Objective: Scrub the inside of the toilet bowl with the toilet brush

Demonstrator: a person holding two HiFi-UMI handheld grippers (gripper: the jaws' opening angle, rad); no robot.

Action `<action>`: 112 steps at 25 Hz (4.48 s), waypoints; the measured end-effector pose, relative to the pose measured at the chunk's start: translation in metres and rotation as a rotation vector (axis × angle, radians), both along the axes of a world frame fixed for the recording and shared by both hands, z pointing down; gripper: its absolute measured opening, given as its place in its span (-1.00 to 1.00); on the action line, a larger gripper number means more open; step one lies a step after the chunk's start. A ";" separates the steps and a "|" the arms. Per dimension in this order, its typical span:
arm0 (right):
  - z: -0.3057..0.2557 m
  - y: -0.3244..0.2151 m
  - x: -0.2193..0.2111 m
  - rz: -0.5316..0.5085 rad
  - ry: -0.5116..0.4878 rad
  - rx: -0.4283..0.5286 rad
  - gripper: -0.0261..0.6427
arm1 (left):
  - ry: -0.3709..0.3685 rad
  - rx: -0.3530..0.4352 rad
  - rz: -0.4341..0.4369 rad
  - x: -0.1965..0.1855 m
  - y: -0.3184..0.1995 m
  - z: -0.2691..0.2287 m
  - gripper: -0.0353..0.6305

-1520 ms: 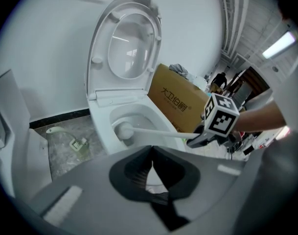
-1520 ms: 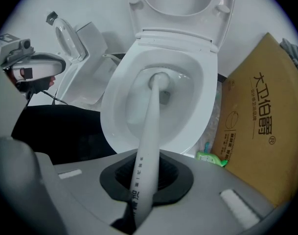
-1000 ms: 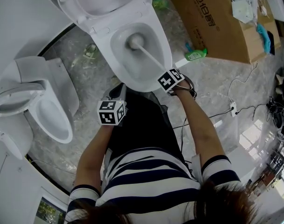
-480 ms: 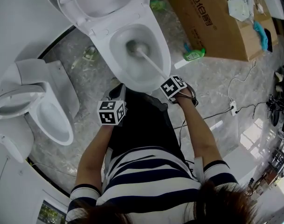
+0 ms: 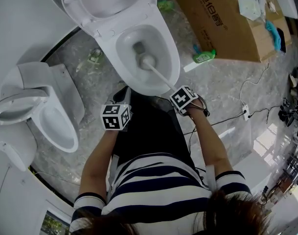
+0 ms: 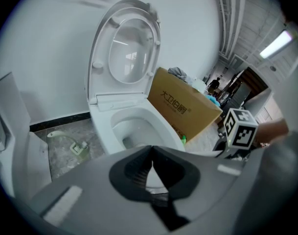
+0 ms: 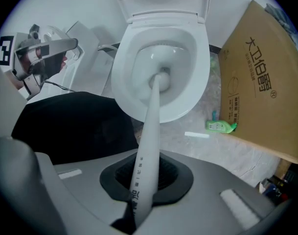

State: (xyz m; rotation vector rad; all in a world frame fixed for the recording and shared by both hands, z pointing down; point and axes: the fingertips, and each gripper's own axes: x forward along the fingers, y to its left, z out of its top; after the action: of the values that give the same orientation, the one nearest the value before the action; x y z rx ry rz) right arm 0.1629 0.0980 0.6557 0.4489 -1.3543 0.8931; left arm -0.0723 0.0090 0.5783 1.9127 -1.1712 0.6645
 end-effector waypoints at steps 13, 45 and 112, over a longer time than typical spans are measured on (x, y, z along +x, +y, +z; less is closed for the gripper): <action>-0.001 -0.006 -0.048 0.105 -0.131 -0.039 -0.85 | 0.015 -0.004 -0.033 -0.004 0.003 -0.001 -0.89; 0.002 -0.094 -0.071 -0.037 -0.120 0.139 -0.85 | 0.013 0.015 -0.075 -0.020 -0.022 -0.003 -0.89; -0.040 0.034 0.006 0.036 -0.052 -0.128 -0.85 | 0.047 0.021 -0.040 -0.001 -0.008 -0.013 -0.89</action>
State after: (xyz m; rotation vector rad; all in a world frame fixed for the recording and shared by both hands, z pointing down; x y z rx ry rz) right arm 0.1685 0.1324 0.6155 0.3541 -1.3311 1.0205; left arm -0.0736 0.0012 0.5651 1.9071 -1.1881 0.5852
